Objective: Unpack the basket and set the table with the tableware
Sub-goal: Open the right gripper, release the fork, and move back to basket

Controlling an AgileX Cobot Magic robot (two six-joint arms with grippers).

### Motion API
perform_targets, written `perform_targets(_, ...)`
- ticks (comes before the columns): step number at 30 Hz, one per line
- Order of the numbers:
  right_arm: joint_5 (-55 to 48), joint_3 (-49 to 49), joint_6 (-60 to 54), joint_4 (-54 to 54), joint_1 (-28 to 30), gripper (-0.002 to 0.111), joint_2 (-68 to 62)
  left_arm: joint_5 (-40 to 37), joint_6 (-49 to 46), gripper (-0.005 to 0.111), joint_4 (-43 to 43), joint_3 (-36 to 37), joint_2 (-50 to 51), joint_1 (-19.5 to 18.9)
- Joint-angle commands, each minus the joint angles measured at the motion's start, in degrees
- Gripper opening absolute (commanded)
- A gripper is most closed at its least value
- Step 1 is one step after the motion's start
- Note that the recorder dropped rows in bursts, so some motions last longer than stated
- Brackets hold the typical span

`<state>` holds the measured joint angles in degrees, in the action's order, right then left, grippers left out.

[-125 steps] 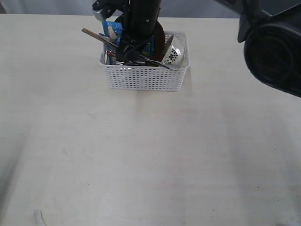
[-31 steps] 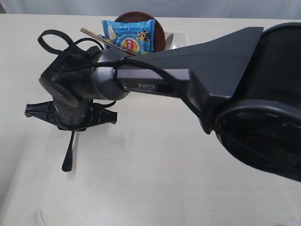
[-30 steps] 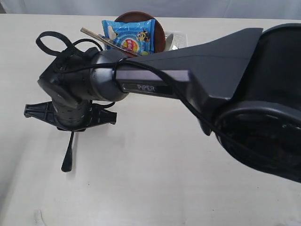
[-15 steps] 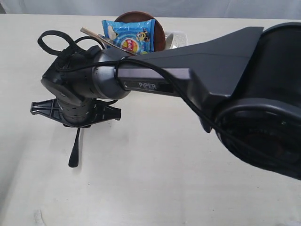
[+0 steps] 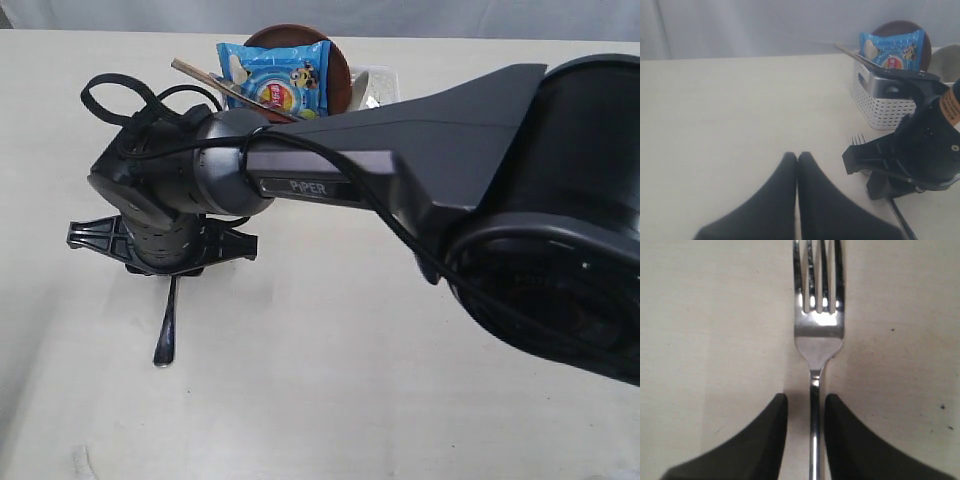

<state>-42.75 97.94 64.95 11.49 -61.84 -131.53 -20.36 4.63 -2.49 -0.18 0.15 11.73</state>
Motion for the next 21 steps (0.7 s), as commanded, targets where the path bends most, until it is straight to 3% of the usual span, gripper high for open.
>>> perform_targets(1, -1.03, -0.01, 0.37, 0.55, 0.43, 0.044, -0.15, 0.61, 0.24, 0.0, -0.52, 0.18, -0.15, 0.29)
perform_targets(8, -0.88, -0.01, -4.05, 6.6, 1.33, 0.046, 5.55, 0.61, 0.24, 0.0, -0.52, 0.18, -0.15, 0.29)
perform_targets(15, -2.64, -0.01, -25.41, 12.62, 1.78, 0.046, 15.77, 0.61, 0.24, 0.0, -0.52, 0.18, -0.15, 0.29)
perform_targets(21, -4.78, -0.01, -31.5, 22.95, 5.91, 0.046, 19.58, 0.61, 0.24, 0.0, -0.52, 0.18, -0.15, 0.29)
